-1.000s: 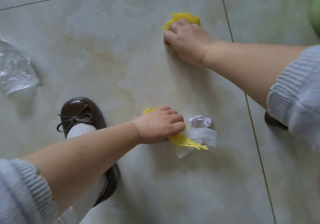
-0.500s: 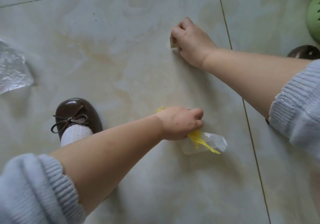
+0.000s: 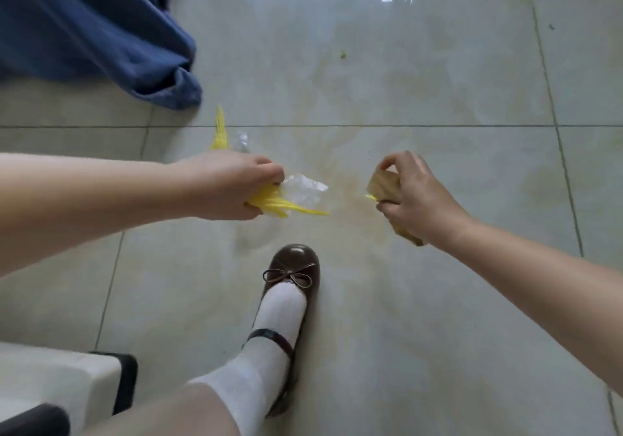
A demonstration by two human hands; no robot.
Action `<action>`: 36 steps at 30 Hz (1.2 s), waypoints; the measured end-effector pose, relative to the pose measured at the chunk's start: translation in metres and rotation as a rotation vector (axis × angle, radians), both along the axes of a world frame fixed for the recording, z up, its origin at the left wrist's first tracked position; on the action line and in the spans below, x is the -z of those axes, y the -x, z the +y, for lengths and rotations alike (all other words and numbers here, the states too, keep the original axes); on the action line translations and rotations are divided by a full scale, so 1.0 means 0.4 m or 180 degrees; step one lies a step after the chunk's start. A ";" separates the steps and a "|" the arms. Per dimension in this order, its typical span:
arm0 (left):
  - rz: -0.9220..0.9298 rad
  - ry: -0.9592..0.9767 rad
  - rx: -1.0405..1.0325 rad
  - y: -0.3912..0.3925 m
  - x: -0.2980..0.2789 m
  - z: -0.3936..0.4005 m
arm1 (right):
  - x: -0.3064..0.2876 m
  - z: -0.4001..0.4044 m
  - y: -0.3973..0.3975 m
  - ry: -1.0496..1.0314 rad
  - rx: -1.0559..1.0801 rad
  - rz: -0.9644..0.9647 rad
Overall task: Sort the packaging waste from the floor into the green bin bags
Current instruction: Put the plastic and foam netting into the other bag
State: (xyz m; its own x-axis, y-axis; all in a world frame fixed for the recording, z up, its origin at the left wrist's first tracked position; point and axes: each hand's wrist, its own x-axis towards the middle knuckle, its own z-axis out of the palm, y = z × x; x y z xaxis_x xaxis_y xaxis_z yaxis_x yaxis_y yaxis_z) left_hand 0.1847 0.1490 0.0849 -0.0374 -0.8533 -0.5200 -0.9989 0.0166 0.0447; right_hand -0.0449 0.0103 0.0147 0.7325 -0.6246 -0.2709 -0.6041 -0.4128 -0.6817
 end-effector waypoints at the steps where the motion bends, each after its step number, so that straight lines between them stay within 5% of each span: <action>1: -0.0074 0.0019 -0.0196 -0.050 -0.013 0.028 | -0.014 0.024 -0.034 -0.0086 -0.0136 0.0003; 5: -0.0310 0.0105 -0.1216 -0.200 0.005 0.129 | -0.041 0.100 -0.175 -0.0125 -0.0756 0.0352; 12: 0.0375 0.0338 -0.3106 -0.340 0.154 0.118 | 0.005 0.135 -0.409 0.0393 -0.2097 0.1049; 21: 0.0497 -0.0277 -0.2445 -0.424 0.331 0.010 | 0.117 0.112 -0.592 0.0519 -0.2995 0.1797; 26: 0.0714 0.0301 -0.2511 -0.443 0.382 0.047 | 0.162 0.093 -0.587 0.0776 -0.2825 0.1138; 29: 0.0745 0.0582 -0.2599 -0.434 0.396 0.059 | 0.191 0.103 -0.577 0.0874 -0.2926 0.1284; 36: 0.1130 0.1010 -0.2935 -0.393 0.364 0.013 | 0.149 0.001 -0.472 0.0089 -0.1087 0.0763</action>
State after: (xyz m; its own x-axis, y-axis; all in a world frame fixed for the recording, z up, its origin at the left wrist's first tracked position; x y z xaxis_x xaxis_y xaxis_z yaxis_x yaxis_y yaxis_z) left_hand 0.3417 0.1540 -0.0606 0.5924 -0.7241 -0.3530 -0.5598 -0.6852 0.4660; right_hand 0.1440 0.0107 -0.0449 0.8170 -0.3663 -0.4454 -0.5696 -0.6331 -0.5241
